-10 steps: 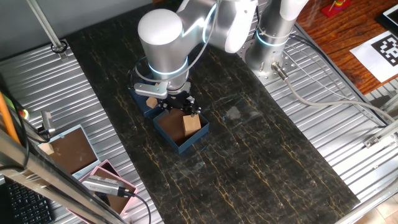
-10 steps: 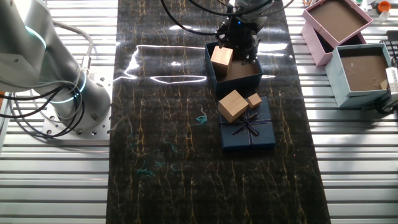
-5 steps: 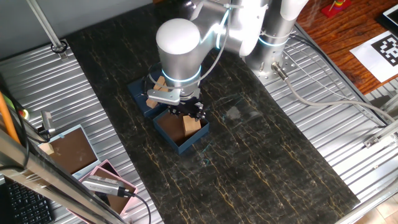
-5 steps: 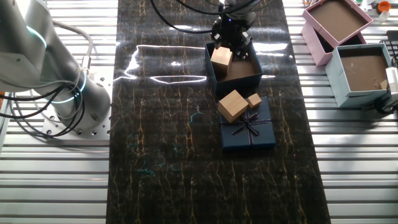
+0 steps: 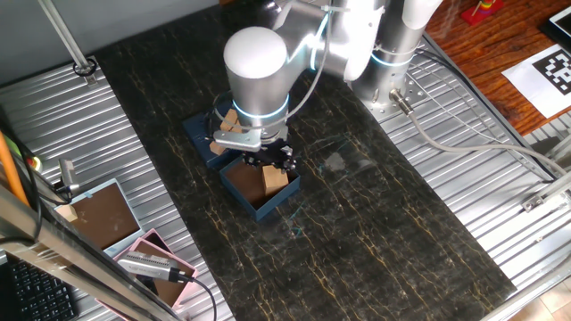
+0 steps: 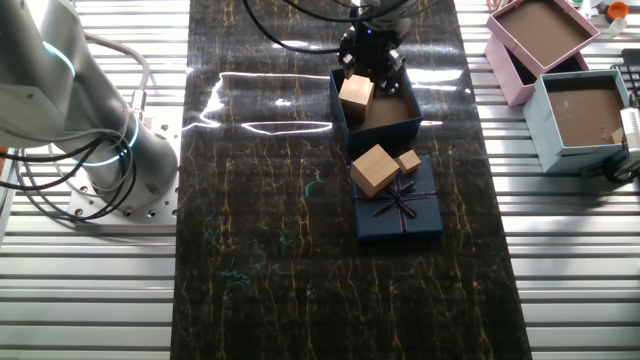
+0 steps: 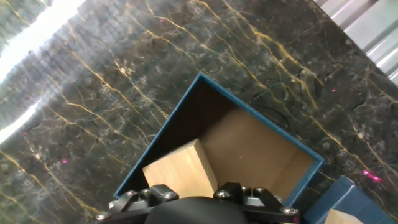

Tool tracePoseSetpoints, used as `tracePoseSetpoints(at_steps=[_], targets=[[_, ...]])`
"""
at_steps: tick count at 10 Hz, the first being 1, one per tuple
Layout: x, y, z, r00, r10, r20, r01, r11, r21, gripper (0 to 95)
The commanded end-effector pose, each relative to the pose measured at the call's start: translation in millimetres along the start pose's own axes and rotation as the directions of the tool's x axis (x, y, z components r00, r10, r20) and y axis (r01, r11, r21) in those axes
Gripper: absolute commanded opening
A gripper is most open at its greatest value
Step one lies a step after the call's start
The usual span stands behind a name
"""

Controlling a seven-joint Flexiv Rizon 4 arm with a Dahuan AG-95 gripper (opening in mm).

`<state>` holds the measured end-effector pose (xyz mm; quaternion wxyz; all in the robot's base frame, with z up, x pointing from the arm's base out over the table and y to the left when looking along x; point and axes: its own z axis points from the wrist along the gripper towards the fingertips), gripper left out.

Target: Take everything out of the gift box

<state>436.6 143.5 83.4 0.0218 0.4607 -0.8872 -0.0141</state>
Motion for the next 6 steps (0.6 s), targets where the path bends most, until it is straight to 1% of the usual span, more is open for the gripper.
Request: tracePoseSetpoints(at_steps=[1,3,4,6], targets=[[-3.2,5.7,8.2,1.0,-0.014,0.003,0.014,1.0,0.004,76.0],[-4.8,10.6,14.1,1.0,-0.026,0.007,0.025,1.0,0.013,76.0],[-3.5,11.7,15.5,1.0,-0.026,0.007,0.026,1.0,0.014,76.0],[-1.2,11.9,20.3,0.999,-0.036,0.016,0.035,0.999,0.022,76.0]])
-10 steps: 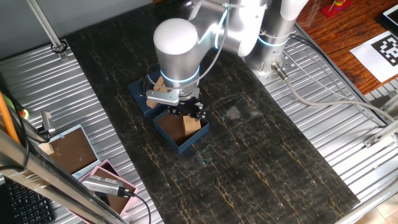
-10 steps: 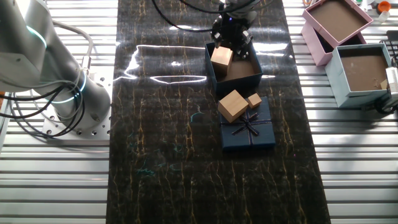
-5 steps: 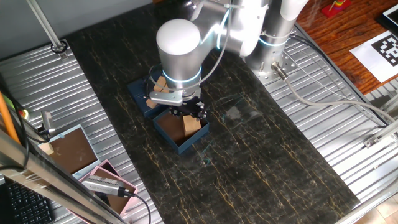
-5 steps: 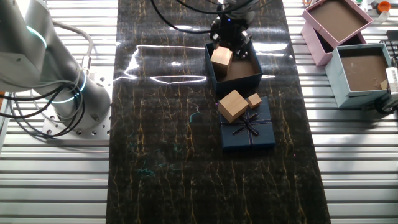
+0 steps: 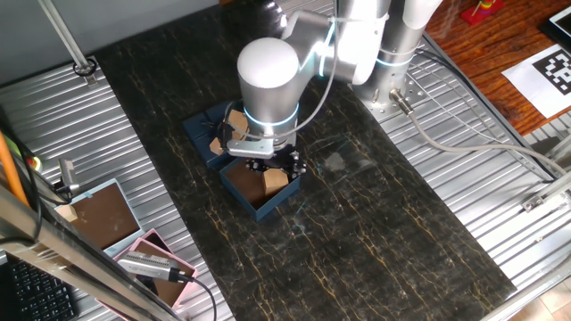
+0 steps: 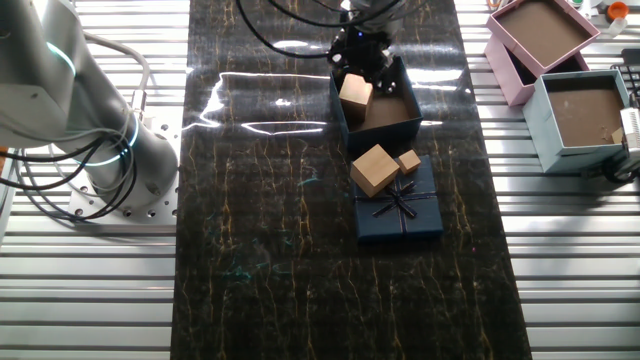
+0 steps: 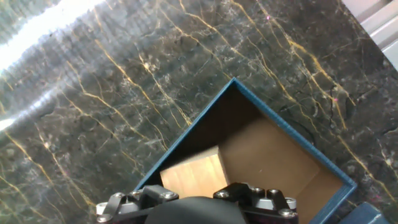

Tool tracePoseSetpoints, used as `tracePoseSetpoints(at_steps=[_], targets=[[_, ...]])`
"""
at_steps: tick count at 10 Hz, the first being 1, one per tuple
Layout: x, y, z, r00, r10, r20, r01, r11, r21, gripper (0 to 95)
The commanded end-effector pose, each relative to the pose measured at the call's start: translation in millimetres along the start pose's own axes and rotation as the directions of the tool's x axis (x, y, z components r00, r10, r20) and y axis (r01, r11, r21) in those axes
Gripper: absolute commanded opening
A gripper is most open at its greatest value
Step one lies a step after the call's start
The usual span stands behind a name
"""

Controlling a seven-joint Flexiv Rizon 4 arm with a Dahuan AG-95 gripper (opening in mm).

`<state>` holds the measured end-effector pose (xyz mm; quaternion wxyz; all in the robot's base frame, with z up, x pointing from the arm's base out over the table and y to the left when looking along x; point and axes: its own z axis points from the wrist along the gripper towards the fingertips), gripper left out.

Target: Take everything out of the gift box

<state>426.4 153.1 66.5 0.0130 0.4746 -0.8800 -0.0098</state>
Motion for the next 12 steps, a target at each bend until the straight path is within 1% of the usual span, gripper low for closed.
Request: tracePoseSetpoints(at_steps=[1,2,6,8,9,11,12], targets=[[2.0,-1.7,5.7,1.0,-0.012,0.01,0.012,1.0,0.014,76.0],[2.6,-2.9,9.4,1.0,-0.012,0.017,0.012,1.0,0.017,76.0],[3.0,-6.0,16.8,1.0,-0.008,0.024,0.008,1.0,0.023,76.0],[3.0,-7.6,20.9,0.999,0.013,0.032,-0.014,0.999,0.03,38.0],[3.1,-8.0,21.8,0.999,0.036,0.034,-0.037,0.999,0.028,0.0],[2.9,-7.5,20.3,0.997,0.074,0.03,-0.074,0.997,0.02,0.0],[2.6,-7.2,17.0,0.996,0.085,0.026,-0.085,0.996,0.015,0.0]])
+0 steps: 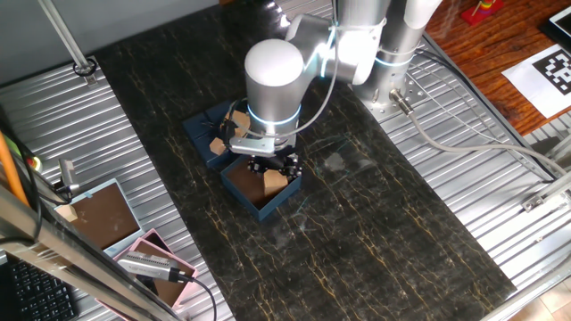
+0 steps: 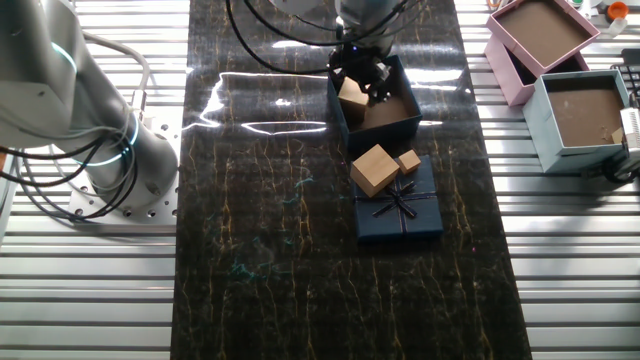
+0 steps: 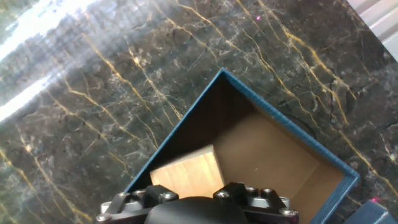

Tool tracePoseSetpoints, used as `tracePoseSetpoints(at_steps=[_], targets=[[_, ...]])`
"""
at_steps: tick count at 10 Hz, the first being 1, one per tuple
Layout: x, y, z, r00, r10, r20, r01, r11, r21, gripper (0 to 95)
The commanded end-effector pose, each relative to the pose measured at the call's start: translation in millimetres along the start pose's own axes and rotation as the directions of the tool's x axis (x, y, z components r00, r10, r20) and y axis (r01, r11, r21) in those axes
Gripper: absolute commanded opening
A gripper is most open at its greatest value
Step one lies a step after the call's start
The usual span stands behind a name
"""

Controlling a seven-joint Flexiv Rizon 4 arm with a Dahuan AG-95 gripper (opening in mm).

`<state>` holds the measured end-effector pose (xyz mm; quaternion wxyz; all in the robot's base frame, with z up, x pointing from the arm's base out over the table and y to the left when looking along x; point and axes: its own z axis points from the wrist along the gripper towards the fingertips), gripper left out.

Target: Take everything out of the gift box

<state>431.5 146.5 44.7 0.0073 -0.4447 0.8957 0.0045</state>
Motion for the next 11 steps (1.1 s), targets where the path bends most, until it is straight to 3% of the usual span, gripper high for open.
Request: tracePoseSetpoints(at_steps=[1,4,8,10,11], targets=[[-0.4,0.5,-10.0,1.0,0.023,-0.014,-0.024,1.0,-0.014,0.0],[3.0,-13.9,-37.6,0.999,0.02,-0.031,-0.022,0.999,-0.041,0.0],[17.3,-48.7,-96.0,0.998,0.028,-0.065,-0.033,0.997,-0.072,0.0],[26.2,-59.0,-116.5,0.996,0.012,-0.088,-0.018,0.998,-0.064,0.0],[34.0,-63.4,-120.4,0.996,-0.001,-0.084,-0.004,0.998,-0.059,0.0]])
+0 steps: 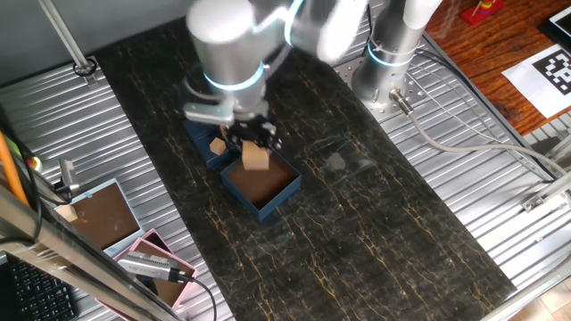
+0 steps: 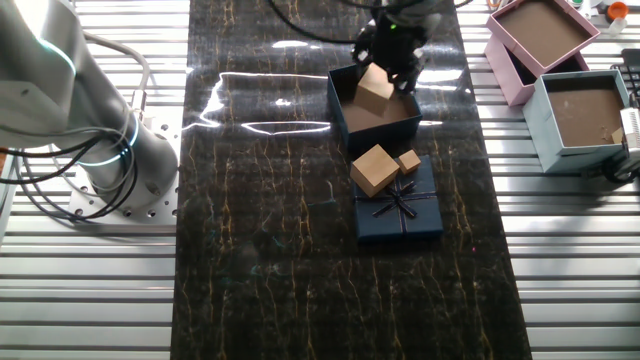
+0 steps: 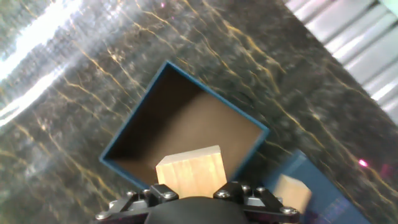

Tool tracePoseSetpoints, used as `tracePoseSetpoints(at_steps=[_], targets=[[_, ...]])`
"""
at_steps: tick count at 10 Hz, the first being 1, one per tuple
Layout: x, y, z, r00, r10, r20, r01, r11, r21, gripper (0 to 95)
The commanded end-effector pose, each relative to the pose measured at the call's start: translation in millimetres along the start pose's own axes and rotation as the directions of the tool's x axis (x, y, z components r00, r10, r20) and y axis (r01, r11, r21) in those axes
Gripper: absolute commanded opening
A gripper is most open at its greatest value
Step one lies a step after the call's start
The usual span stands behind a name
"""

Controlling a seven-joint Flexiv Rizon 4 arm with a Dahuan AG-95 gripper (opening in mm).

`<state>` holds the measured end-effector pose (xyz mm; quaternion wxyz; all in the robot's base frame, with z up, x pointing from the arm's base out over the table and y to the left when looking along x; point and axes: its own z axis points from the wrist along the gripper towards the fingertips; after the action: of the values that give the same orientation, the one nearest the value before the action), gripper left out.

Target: Take everything out of the gift box

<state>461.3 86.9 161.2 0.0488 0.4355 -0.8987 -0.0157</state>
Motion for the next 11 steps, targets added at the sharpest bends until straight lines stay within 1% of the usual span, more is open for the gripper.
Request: tracePoseSetpoints(at_steps=[1,2,3,4,5,7,8,9,10,11], targets=[[18.3,-10.1,-2.6,0.999,-0.029,0.014,0.029,1.0,0.009,0.0],[34.0,-21.0,-0.5,0.999,-0.043,0.028,0.043,0.999,0.003,0.0],[43.3,-29.6,0.1,0.998,-0.048,0.034,0.048,0.999,-0.001,0.0],[52.9,-39.8,0.3,0.998,-0.056,0.033,0.056,0.998,0.001,0.0],[56.3,-43.5,1.3,0.998,-0.056,0.033,0.056,0.998,0.003,0.0],[63.6,-53.9,10.2,0.997,-0.066,0.045,0.065,0.998,0.013,0.0],[67.5,-60.7,16.8,0.993,-0.109,0.051,0.108,0.994,0.022,0.0],[69.9,-64.9,20.5,0.99,-0.133,0.056,0.131,0.991,0.026,0.0],[70.5,-65.3,21.2,0.988,-0.142,0.057,0.14,0.99,0.034,0.0],[70.3,-65.4,21.0,0.987,-0.156,0.048,0.153,0.987,0.051,0.0]])
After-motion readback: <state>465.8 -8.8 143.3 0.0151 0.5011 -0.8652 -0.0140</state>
